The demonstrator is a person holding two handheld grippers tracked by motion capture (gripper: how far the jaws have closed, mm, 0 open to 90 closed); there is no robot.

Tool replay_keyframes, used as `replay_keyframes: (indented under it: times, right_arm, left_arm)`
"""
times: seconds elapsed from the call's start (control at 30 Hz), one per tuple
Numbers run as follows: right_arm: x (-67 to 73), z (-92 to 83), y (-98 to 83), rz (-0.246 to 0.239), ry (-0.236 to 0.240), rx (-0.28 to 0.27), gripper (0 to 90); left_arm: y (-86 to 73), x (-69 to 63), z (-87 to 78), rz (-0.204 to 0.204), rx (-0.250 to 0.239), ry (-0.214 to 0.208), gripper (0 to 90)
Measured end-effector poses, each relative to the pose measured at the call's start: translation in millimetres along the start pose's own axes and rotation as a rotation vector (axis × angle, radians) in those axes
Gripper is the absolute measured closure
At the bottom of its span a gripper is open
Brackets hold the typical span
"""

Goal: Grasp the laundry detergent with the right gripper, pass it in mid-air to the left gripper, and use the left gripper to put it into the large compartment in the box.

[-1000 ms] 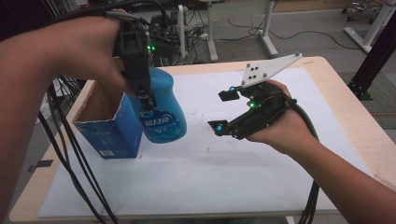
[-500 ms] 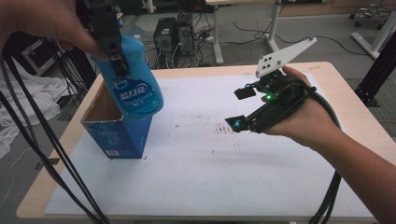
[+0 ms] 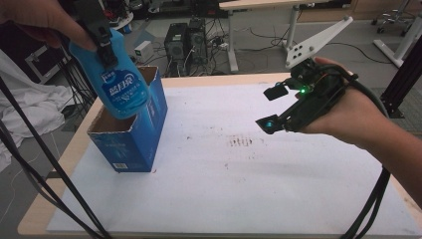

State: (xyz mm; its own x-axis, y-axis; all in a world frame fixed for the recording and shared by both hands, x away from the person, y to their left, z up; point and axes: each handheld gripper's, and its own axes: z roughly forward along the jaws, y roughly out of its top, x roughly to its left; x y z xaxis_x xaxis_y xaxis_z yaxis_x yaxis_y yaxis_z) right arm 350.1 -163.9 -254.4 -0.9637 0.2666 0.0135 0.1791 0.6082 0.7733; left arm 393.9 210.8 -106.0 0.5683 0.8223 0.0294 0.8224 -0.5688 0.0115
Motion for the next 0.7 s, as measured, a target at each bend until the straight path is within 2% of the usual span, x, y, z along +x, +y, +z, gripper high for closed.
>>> replay_keyframes:
  times: [0.1,0.17,0.23,0.37,0.43,0.47,0.57,0.6,0.7]
  right_arm:
    - [-0.7,-2.7,0.0,0.005,-0.005,-0.005,13.4]
    - [-1.2,-4.2,-0.4,0.007,-0.004,-0.005,13.4]
    - [-1.3,-4.7,-0.8,0.013,-0.005,-0.004,13.4]
    - [-2.2,-4.8,-0.6,0.014,-0.004,-0.004,13.4]
    - [-2.4,-4.7,-0.4,0.013,-0.004,-0.003,13.4]
    - [-2.6,-5.1,-0.1,0.015,-0.004,-0.003,13.4]
    - [-3.2,-5.5,-0.2,0.016,-0.005,-0.002,13.4]
    - [-3.7,-5.9,-0.9,0.017,-0.004,0.000,13.4]
    - [-4.2,-6.3,-1.7,0.021,-0.009,0.003,13.4]
  left_arm:
    - [-4.2,10.3,-1.0,-0.079,0.001,-0.030,39.7]
    - [-6.3,15.5,-0.4,-0.116,0.015,-0.045,39.7]
    - [-8.3,20.7,1.4,-0.173,0.029,-0.058,39.7]
    - [-10.2,30.2,6.3,-0.275,0.059,-0.054,39.7]
    - [-10.2,30.2,6.3,-0.275,0.059,-0.054,39.7]
    - [-10.3,36.1,10.9,-0.333,0.069,-0.045,39.7]
    - [-9.7,38.6,15.0,-0.356,0.074,-0.043,39.7]
    - [-8.4,39.6,19.4,-0.377,0.067,-0.043,39.7]
    - [-6.6,41.5,24.2,-0.382,0.078,-0.048,39.7]
